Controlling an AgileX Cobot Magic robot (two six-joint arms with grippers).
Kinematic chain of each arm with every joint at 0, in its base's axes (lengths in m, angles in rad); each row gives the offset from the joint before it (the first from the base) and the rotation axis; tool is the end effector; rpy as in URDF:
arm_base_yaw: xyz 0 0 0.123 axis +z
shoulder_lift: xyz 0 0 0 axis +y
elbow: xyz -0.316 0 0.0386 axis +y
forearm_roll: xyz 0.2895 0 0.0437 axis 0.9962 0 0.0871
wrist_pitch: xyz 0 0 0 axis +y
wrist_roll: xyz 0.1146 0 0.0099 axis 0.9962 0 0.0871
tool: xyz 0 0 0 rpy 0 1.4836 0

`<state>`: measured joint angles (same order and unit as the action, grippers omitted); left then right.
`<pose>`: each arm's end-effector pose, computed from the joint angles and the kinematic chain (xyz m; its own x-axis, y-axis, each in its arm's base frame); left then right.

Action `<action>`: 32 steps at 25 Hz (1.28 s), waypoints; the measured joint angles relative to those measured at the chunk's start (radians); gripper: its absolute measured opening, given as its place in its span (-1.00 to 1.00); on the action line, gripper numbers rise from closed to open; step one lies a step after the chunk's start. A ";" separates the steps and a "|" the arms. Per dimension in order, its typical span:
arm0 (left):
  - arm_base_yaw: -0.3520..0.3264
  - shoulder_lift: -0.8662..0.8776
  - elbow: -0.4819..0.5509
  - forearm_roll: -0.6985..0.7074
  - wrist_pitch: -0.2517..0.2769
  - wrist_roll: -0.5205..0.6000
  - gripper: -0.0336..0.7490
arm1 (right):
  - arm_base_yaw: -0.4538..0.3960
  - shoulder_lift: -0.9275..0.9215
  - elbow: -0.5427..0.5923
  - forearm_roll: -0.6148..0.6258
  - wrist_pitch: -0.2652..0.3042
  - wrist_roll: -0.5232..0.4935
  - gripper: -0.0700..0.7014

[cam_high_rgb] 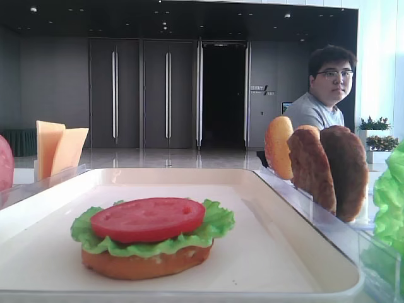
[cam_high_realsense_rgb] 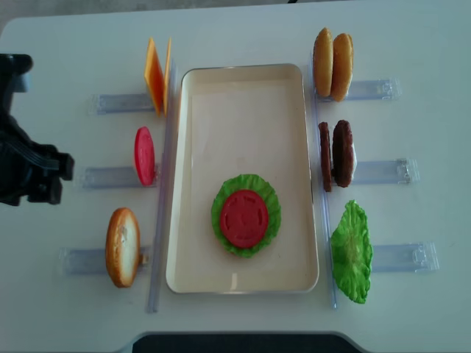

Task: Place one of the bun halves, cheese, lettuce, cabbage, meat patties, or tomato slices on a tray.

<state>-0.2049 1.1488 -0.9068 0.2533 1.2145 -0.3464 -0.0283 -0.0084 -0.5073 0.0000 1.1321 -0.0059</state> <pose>0.2216 -0.0185 0.2908 -0.9637 -0.0515 -0.2620 -0.0982 0.9808 0.1687 0.0132 -0.0004 0.2816 -0.5048 0.0084 -0.8632 0.0253 0.9997 -0.0051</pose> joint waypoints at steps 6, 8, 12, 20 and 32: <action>0.190 -0.085 0.004 0.006 0.004 0.129 0.22 | 0.000 0.000 0.000 0.000 0.000 0.000 -0.09; 0.197 -0.148 0.025 -0.010 0.004 0.149 0.22 | 0.000 0.000 0.000 0.000 0.000 0.000 -0.09; 0.199 -0.334 0.142 -0.047 0.007 0.178 0.22 | 0.000 0.000 0.000 0.000 0.000 0.000 -0.09; 0.199 -0.866 0.383 -0.050 0.005 0.226 0.22 | 0.000 0.000 0.000 0.000 0.000 0.000 -0.09; 0.199 -1.165 0.400 -0.072 -0.024 0.257 0.22 | 0.000 0.000 0.000 0.000 0.000 0.000 -0.09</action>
<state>-0.0064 -0.0165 -0.5071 0.1811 1.1906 -0.0897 -0.0283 -0.0084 -0.5073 0.0000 1.1321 -0.0059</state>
